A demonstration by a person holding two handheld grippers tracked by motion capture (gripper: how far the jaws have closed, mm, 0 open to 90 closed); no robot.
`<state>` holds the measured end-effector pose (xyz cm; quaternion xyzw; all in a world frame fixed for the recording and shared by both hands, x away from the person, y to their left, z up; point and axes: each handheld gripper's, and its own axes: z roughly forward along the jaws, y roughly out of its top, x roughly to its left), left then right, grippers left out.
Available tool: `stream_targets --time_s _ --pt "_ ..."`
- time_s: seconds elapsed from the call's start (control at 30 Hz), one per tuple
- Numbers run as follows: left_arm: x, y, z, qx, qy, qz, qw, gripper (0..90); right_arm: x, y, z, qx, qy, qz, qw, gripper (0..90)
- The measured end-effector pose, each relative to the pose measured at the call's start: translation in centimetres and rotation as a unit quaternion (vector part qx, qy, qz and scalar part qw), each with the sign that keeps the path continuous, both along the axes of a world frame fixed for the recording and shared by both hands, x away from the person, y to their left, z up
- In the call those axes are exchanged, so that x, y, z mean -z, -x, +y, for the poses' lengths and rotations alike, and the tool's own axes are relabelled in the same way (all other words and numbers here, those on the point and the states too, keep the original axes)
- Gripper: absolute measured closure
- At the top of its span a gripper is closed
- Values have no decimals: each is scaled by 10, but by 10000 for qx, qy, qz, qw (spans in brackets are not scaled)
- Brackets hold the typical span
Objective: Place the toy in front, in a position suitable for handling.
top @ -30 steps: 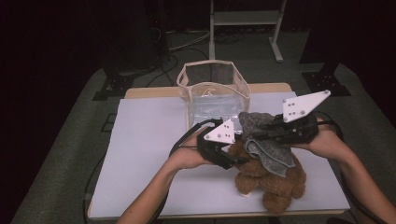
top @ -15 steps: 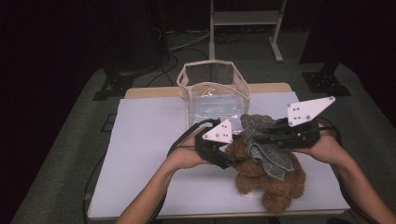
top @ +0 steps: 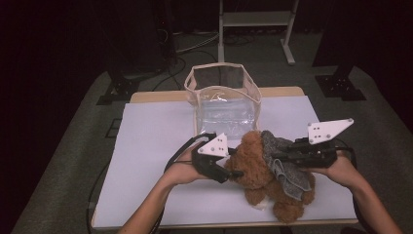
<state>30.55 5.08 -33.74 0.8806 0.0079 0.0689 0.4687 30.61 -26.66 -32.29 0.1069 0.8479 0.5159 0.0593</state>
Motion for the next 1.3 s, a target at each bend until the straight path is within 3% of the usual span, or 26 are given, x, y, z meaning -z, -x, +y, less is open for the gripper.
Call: stream_targets --time_s 0.2,0.37,0.53,0.7,0.87,0.97,1.07,1.3 --pt "28 9 17 -99 18 297 9995 383 23 0 3 20 320 138 9994 784" --pt "47 16 27 -136 42 532 9985 384 38 3 2 12 387 233 9990 783" --pt "49 15 40 -289 29 544 9981 375 38 4 2 75 505 178 9985 782" --pt "41 14 45 -384 92 458 9982 358 43 2 18 -46 633 129 9979 782" --pt "32 13 35 -252 76 349 9990 355 42 3 46 -299 864 -23 9958 781" --pt "34 12 22 -69 -17 363 9993 354 40 8 54 -423 923 -89 9948 780" --pt "36 11 18 -63 -111 360 9993 358 36 9 47 -366 884 -110 9953 776" --pt "38 8 25 -183 -205 372 9989 364 24 21 -13 217 695 -6 9973 772"
